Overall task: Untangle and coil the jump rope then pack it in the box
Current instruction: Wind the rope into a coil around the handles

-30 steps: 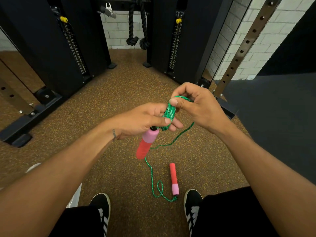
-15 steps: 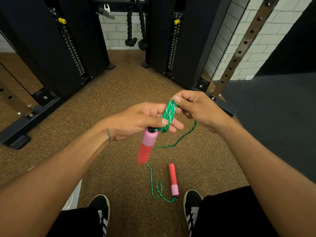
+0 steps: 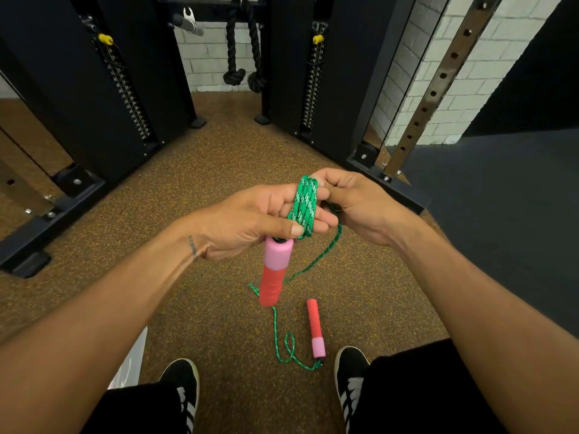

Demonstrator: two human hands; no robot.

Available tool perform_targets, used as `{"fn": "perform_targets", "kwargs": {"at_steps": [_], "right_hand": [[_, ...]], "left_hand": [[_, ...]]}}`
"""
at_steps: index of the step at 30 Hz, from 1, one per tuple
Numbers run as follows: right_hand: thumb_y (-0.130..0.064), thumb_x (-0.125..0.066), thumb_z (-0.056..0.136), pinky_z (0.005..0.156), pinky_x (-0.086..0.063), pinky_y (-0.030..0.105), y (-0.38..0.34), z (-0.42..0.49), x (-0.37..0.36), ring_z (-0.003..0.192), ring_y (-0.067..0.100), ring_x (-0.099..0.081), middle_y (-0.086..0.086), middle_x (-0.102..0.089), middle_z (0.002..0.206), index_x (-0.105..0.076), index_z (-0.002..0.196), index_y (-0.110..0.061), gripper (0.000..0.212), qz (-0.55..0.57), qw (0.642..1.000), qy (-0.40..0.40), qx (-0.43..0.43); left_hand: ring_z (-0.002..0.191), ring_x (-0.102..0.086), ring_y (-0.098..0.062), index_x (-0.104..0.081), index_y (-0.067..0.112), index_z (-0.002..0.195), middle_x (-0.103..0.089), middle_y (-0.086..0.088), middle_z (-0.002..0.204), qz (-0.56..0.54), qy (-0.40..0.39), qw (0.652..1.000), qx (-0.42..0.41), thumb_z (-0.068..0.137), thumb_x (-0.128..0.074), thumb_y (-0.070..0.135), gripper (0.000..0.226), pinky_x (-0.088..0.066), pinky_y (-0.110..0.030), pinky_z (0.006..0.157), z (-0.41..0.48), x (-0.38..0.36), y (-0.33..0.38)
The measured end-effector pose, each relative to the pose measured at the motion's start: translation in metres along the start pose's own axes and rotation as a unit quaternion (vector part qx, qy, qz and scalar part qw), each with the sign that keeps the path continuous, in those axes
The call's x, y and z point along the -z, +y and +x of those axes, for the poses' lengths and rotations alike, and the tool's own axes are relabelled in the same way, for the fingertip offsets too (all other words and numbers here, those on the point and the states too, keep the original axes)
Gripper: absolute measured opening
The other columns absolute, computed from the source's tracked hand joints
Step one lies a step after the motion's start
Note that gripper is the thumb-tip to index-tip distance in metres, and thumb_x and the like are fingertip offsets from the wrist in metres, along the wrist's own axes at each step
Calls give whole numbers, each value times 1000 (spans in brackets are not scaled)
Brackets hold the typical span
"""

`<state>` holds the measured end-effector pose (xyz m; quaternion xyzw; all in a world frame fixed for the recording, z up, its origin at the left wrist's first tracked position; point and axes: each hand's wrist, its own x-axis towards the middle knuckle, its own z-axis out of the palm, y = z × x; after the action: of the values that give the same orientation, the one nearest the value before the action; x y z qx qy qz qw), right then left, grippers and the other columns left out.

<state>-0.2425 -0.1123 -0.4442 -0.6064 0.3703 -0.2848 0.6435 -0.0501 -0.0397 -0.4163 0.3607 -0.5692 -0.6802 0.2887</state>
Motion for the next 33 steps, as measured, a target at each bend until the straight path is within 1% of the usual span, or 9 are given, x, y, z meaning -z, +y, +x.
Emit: {"fn": "perform_targets", "kwargs": {"at_steps": [4,9,13,18,20,23,26,30,33], "right_hand": [[-5,-51,99,74,-46,34,2,1,-1,78,18,-57,-2,-70,80,-76,81,-28,39,13,1000,-8,-10],[2,-43,101,55,-43,23,8,-4,-11,54,4,-54,-5,-68,68,-72,91,-26,42,-18,998,-21,-56],[8,-43,98,51,-44,23,10,-4,-18,54,8,-52,0,-60,70,-70,94,-28,45,-52,996,-9,-75],[-15,-50,103,52,-40,23,4,-5,-21,52,7,-48,-4,-55,64,-69,97,-16,20,-81,993,-9,-80],[-26,-53,102,53,-40,23,4,-7,-23,53,8,-48,-5,-55,65,-71,94,-17,22,-127,987,-44,-84],[-33,-55,100,55,-40,24,1,-13,-30,56,7,-47,-8,-55,67,-75,98,-23,22,-202,971,-102,-76],[-35,-60,97,53,-37,22,-8,-18,-33,55,5,-44,-9,-54,66,-76,96,-22,21,-206,971,-111,-42],[-24,-67,92,50,-36,19,-21,-24,-23,51,5,-45,-5,-57,64,-75,91,-11,15,-146,985,-95,-15],[-19,-64,94,48,-32,18,-26,-25,-16,50,4,-42,-5,-61,66,-71,91,-10,11,-108,992,-65,18]], "left_hand": [[110,-66,-15,-44,11,138,-66,-13,126,14,10,1000,-1,85,-44,-26,65,-48,-26,100,1,0,0],[113,-66,-16,-45,8,138,-68,-13,125,-24,25,999,-18,78,-51,-16,65,-49,-26,99,3,2,-2],[117,-63,-20,-44,6,140,-66,-16,126,-35,62,997,-34,76,-56,-12,68,-48,-27,101,5,1,-1],[104,-68,-12,-45,7,138,-67,-11,124,0,129,990,-59,88,-53,-10,53,-52,-24,94,5,6,6],[102,-69,-11,-43,5,140,-68,-9,123,19,167,984,-61,91,-50,-10,51,-55,-24,86,5,11,5],[107,-68,-11,-43,6,141,-70,-6,120,41,199,978,-47,93,-50,-8,51,-52,-22,88,5,20,1],[110,-67,-12,-42,10,142,-70,-5,122,61,186,980,-22,96,-47,-6,49,-52,-25,91,4,21,-1],[96,-66,-13,-50,11,134,-72,-7,112,102,168,980,13,93,-48,-8,45,-48,-30,88,4,18,-3],[101,-67,-14,-56,8,128,-72,-12,112,130,143,981,36,88,-48,-8,44,-47,-28,93,5,16,-6]]}}
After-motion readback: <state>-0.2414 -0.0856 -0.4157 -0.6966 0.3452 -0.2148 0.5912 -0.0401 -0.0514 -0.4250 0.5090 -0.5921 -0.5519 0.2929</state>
